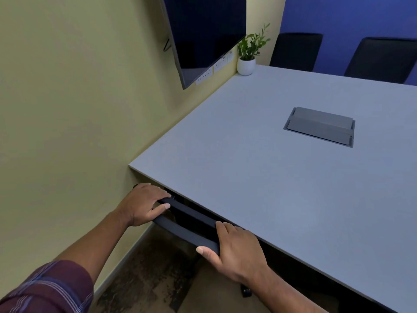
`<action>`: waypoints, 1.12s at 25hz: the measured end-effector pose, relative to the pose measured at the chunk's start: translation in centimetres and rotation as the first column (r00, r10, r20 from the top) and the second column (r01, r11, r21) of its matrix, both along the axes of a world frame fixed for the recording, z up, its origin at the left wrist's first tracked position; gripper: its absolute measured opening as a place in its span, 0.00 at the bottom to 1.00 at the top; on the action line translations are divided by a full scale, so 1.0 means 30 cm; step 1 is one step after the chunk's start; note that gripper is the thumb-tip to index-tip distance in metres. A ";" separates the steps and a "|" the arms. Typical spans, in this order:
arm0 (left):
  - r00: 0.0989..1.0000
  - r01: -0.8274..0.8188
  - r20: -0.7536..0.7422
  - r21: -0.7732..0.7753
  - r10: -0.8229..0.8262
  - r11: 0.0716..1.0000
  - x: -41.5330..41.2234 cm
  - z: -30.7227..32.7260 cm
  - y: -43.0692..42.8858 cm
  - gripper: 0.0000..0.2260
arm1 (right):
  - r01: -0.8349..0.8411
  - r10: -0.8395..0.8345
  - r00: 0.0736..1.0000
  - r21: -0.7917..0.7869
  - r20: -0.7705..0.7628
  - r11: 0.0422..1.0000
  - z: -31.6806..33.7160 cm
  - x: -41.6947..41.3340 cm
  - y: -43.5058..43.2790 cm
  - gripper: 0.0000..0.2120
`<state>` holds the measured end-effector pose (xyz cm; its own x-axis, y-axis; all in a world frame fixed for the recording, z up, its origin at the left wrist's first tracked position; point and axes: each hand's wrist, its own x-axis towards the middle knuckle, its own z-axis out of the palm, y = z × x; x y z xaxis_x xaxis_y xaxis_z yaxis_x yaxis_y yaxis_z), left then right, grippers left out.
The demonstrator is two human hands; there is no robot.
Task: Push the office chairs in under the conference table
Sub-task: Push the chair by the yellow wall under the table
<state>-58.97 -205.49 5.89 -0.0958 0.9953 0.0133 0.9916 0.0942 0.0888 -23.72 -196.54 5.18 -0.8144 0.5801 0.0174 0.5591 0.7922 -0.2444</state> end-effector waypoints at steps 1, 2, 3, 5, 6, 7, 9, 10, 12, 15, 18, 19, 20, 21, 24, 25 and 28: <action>1.000 0.018 0.002 0.007 -0.018 1.000 -0.019 0.005 0.024 0.26 | 0.017 -0.017 1.000 -0.001 0.002 1.000 -0.002 -0.017 0.003 0.45; 0.999 0.040 0.003 0.013 -0.040 0.999 -0.035 0.009 0.047 0.25 | 0.033 -0.033 0.999 -0.002 0.002 0.999 -0.003 -0.032 0.007 0.45; 0.998 0.064 0.003 0.019 -0.064 0.998 -0.051 0.011 0.068 0.24 | 0.049 -0.049 0.999 -0.002 0.005 0.999 -0.005 -0.046 0.011 0.45; 0.995 0.099 0.003 0.022 -0.099 0.995 -0.079 0.010 0.101 0.23 | 0.075 -0.075 0.997 0.002 0.010 0.997 -0.011 -0.071 0.022 0.44; 0.994 0.106 0.001 0.019 -0.106 0.994 -0.092 0.008 0.113 0.24 | 0.084 -0.084 0.996 0.001 0.008 0.996 -0.013 -0.081 0.027 0.44; 0.994 0.110 0.001 0.024 -0.110 0.994 -0.102 0.005 0.123 0.24 | 0.091 -0.091 0.996 -0.003 0.007 0.996 -0.014 -0.087 0.034 0.44; 0.993 0.118 0.002 0.054 -0.118 0.992 -0.111 -0.008 0.137 0.23 | 0.098 -0.098 0.995 -0.011 0.009 0.995 -0.017 -0.092 0.049 0.45; 0.992 0.123 0.003 0.064 -0.123 0.990 -0.115 -0.014 0.141 0.23 | 0.097 -0.097 0.995 -0.009 0.013 0.995 -0.017 -0.095 0.056 0.45; 0.991 0.133 0.003 0.076 -0.133 0.988 -0.119 -0.017 0.150 0.22 | 0.089 -0.089 0.996 0.000 0.020 0.996 -0.013 -0.098 0.064 0.43; 0.990 0.137 0.004 0.086 -0.138 0.987 -0.130 -0.014 0.158 0.22 | 0.096 -0.096 0.995 0.002 0.021 0.995 -0.012 -0.103 0.070 0.42; 0.992 0.121 0.015 0.067 -0.122 0.990 -0.131 -0.015 0.155 0.24 | 0.104 -0.104 0.995 -0.010 -0.002 0.994 -0.012 -0.102 0.064 0.43; 0.993 0.114 0.015 0.061 -0.115 0.992 -0.132 -0.016 0.154 0.24 | 0.110 -0.110 0.994 -0.019 -0.013 0.994 -0.010 -0.101 0.062 0.43; 0.994 0.111 0.010 0.050 -0.112 0.993 -0.132 -0.015 0.154 0.25 | 0.116 -0.117 0.993 -0.029 -0.025 0.993 -0.008 -0.099 0.061 0.43; 0.994 0.109 0.003 0.030 -0.109 0.994 -0.130 -0.014 0.155 0.26 | 0.121 -0.123 0.992 -0.035 -0.036 0.992 -0.008 -0.099 0.062 0.43; 0.995 0.101 0.002 -0.033 -0.101 0.994 -0.132 -0.009 0.163 0.34 | 0.149 -0.153 0.986 -0.058 -0.061 0.987 -0.007 -0.100 0.067 0.39; 0.995 0.096 0.008 -0.062 -0.096 0.993 -0.129 -0.002 0.166 0.37 | 0.165 -0.170 0.984 -0.089 -0.059 0.982 -0.001 -0.099 0.072 0.41; 0.997 0.069 0.045 -0.159 -0.063 0.985 -0.108 0.018 0.189 0.45 | 0.217 -0.230 0.973 -0.215 -0.034 0.952 0.019 -0.093 0.120 0.52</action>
